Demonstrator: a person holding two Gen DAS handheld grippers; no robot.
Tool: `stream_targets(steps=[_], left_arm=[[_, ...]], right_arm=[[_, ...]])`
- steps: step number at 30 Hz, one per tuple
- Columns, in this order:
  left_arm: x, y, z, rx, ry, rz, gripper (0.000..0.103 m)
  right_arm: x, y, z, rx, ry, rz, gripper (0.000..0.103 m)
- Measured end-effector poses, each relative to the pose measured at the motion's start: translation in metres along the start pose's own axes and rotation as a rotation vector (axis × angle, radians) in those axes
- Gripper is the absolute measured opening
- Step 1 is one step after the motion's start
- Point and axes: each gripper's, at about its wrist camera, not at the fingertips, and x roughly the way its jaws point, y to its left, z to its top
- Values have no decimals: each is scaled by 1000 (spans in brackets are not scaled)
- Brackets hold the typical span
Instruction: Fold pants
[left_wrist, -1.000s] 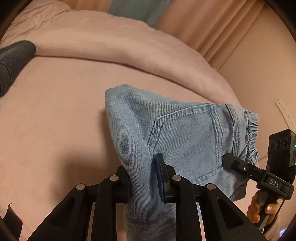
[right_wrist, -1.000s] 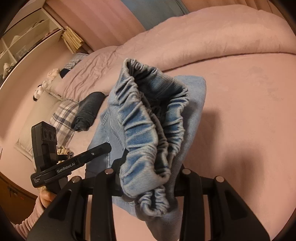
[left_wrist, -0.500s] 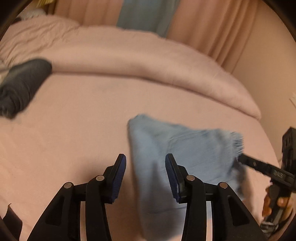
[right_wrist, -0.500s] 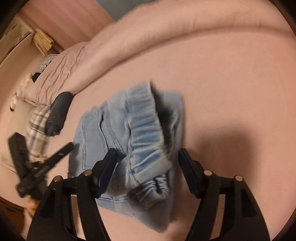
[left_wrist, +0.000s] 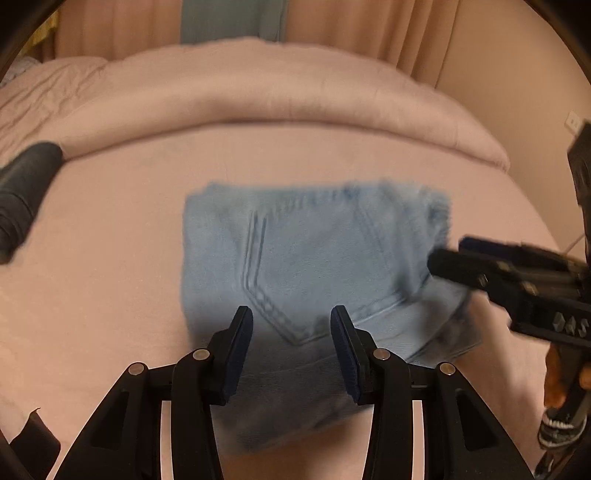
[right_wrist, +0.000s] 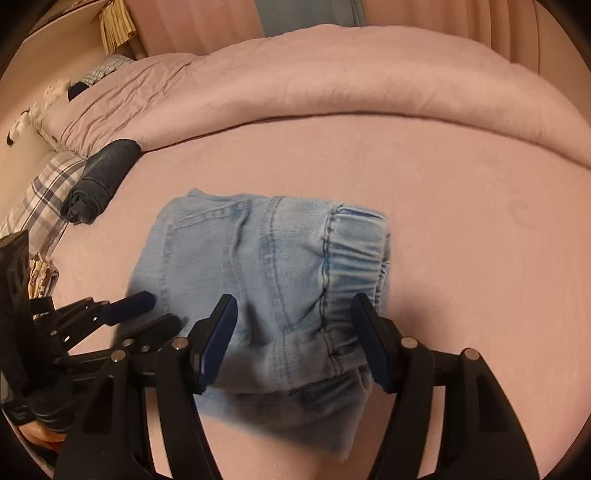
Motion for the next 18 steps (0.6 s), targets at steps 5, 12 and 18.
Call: stream_targets(steps=[5,12,18], left_arm=[[-62,-1,14,-63,-81,39,78],[-116,-20,22,-60,-105,101,82],[-136,-34,25,-51,-44,206,94]], right_arm=[[-64,10,3,-42,-54,-40,81],[-125,18,0,-68,-84,-75,102],[-152,31,-6,-82,-92,-118,103]])
